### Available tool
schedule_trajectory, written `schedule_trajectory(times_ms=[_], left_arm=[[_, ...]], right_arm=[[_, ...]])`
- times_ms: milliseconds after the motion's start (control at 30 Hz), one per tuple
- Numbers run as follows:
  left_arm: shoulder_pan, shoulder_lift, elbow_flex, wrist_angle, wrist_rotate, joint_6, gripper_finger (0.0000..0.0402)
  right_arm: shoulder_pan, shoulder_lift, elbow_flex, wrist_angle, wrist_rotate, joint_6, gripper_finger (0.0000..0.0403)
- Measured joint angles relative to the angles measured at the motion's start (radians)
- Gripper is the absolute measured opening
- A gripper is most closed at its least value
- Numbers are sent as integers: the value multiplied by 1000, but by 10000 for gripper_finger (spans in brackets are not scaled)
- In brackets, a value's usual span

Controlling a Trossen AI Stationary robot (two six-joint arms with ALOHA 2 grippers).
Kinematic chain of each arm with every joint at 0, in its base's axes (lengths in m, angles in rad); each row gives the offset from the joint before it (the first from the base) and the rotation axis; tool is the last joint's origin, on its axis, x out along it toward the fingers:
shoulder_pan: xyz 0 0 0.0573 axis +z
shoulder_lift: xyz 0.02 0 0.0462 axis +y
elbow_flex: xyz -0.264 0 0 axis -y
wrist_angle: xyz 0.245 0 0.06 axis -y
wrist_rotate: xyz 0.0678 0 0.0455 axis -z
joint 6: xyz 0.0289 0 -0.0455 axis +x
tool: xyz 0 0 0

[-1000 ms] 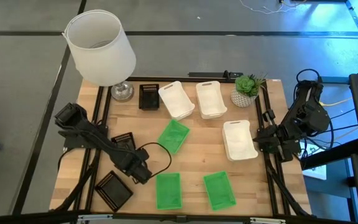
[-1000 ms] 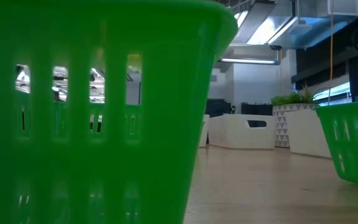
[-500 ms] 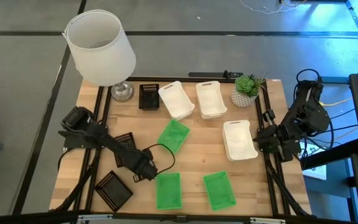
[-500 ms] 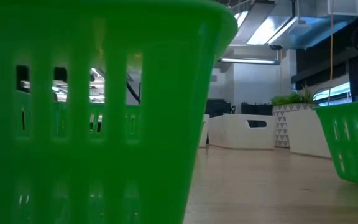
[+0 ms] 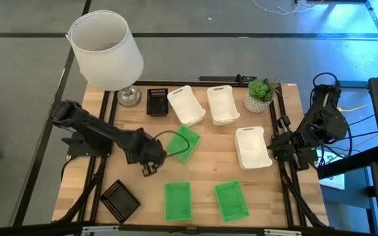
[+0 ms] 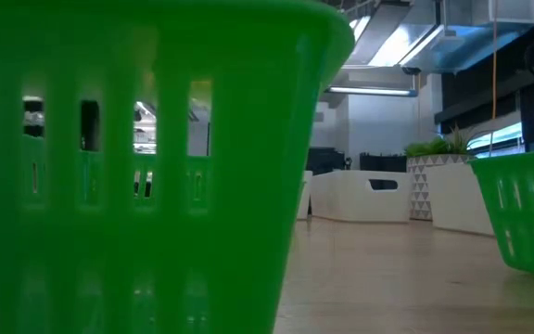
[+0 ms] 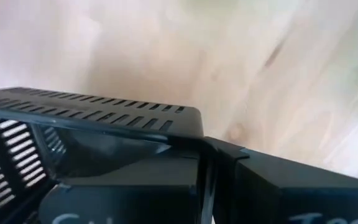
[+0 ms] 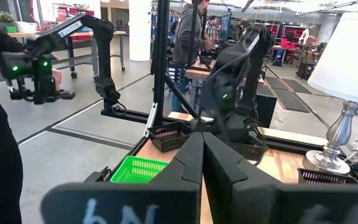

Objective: Stack baskets by color
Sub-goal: Stack the middle black bin on the top black bin

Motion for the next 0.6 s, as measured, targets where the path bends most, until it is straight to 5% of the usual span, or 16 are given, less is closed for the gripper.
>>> schedule_trajectory(times_ms=[433,600], left_arm=[[317,-21,233,25,-316,517,0],[415,28,262,37,-341,728,0]], right_arm=[[0,0,0,-22,0,-4,7],[0,0,0,-23,0,-29,7]])
